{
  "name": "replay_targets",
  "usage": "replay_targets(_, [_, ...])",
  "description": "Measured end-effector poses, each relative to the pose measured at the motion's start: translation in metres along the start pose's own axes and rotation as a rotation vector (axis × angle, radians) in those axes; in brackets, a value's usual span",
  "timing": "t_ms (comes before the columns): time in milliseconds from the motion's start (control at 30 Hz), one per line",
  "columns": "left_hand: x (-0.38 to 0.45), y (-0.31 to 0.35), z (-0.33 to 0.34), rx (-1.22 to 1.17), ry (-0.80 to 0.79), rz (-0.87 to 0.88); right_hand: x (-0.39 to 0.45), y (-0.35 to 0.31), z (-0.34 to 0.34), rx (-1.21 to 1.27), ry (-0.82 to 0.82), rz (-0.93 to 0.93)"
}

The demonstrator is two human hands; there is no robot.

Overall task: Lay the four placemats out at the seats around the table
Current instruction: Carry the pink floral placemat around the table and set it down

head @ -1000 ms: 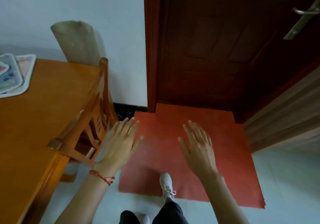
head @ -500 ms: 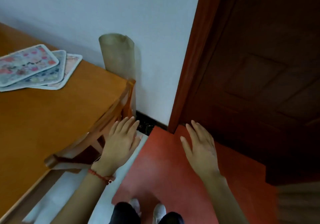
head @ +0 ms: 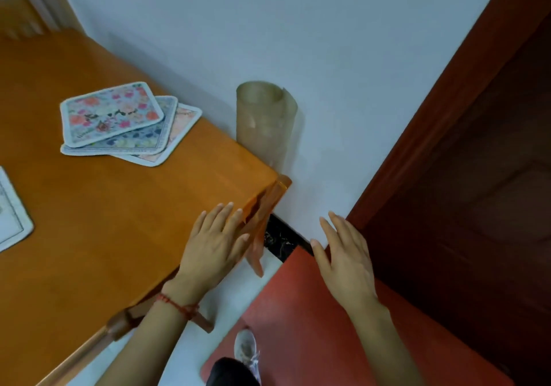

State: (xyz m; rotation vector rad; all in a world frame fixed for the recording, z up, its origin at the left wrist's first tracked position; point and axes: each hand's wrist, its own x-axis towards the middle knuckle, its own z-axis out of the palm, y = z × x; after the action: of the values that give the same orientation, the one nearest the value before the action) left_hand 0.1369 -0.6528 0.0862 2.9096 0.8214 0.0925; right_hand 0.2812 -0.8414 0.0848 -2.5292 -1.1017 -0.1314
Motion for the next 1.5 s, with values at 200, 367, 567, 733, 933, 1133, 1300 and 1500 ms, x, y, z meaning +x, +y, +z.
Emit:
replay_targets(200, [0.030, -0.055, -0.007, -0.007, -0.001, -0.102, 0.065, -0.039, 0.021, 0.024, -0.050, -0.069])
replay_targets(367, [0.040, -0.096, -0.011, -0.006, 0.001, -0.193, 0.105, -0.072, 0.035, 0.076, -0.090, -0.140])
replay_targets(567, [0.040, -0.136, -0.015, -0.022, -0.001, -0.337, 0.145, -0.105, 0.055, 0.121, -0.160, -0.255])
replay_targets(733, [0.042, -0.163, -0.016, -0.028, 0.014, -0.461, 0.181, -0.130, 0.079, 0.147, -0.214, -0.359])
replay_targets(933, [0.055, -0.194, -0.013, -0.032, 0.000, -0.614, 0.231, -0.158, 0.106, 0.169, -0.297, -0.477])
replay_targets(1133, [0.082, -0.217, -0.004, -0.053, -0.005, -0.736, 0.287, -0.173, 0.134, 0.196, -0.404, -0.573])
replay_targets(1300, [0.110, -0.239, 0.002, -0.090, 0.014, -0.808, 0.336, -0.185, 0.157, 0.291, -0.482, -0.588])
replay_targets(1500, [0.139, -0.281, 0.013, -0.276, 0.221, -0.893, 0.383, -0.216, 0.183, 0.485, -0.536, -0.529])
